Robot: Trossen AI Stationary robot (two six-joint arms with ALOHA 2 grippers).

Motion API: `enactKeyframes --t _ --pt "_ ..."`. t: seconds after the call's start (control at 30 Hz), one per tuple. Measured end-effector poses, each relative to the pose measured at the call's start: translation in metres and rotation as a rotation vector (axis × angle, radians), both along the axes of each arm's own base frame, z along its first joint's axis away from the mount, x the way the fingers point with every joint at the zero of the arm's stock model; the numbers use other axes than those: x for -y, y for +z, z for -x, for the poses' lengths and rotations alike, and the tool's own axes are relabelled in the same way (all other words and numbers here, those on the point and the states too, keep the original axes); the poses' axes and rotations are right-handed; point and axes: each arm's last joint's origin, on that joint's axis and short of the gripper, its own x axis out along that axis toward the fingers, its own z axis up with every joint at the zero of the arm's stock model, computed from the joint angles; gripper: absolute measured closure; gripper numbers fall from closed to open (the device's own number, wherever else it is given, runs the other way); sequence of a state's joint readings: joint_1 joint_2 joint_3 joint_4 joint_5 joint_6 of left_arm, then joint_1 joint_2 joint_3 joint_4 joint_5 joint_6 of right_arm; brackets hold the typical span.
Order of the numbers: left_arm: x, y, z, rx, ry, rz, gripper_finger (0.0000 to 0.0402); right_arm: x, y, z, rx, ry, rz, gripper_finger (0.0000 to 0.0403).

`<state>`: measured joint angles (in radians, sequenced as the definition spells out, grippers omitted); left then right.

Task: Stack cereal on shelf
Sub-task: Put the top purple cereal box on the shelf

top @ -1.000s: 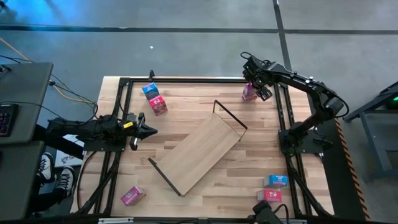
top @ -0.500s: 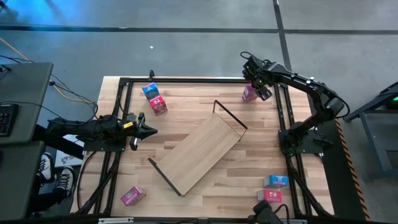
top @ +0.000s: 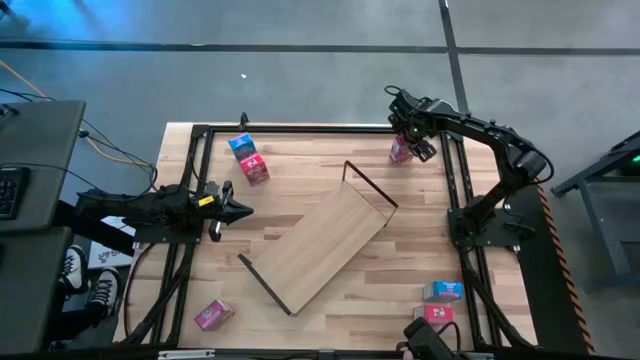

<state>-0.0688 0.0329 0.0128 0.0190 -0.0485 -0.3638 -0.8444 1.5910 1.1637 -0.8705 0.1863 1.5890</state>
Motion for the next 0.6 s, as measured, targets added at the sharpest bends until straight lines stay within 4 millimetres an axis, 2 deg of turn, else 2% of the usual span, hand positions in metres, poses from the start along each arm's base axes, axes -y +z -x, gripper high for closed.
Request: enactKeyframes --t 0.3,0.5,0.6 --pt "0.0000 0.0000 0.0000 0.000 0.000 0.000 0.0398 0.0001 -0.0003 0.0044 -0.047 0.071 -0.016 0.0151" --pt "0.0000 0.0000 0.0000 0.000 0.000 0.000 0.0398 -0.0021 -0.0011 0.0067 -0.075 0.125 -0.049 0.0204" --pt "0.0000 0.0000 0.0000 0.000 0.000 0.000 0.0398 -0.0031 -0.0010 0.0078 -0.103 0.210 -0.061 0.0237"
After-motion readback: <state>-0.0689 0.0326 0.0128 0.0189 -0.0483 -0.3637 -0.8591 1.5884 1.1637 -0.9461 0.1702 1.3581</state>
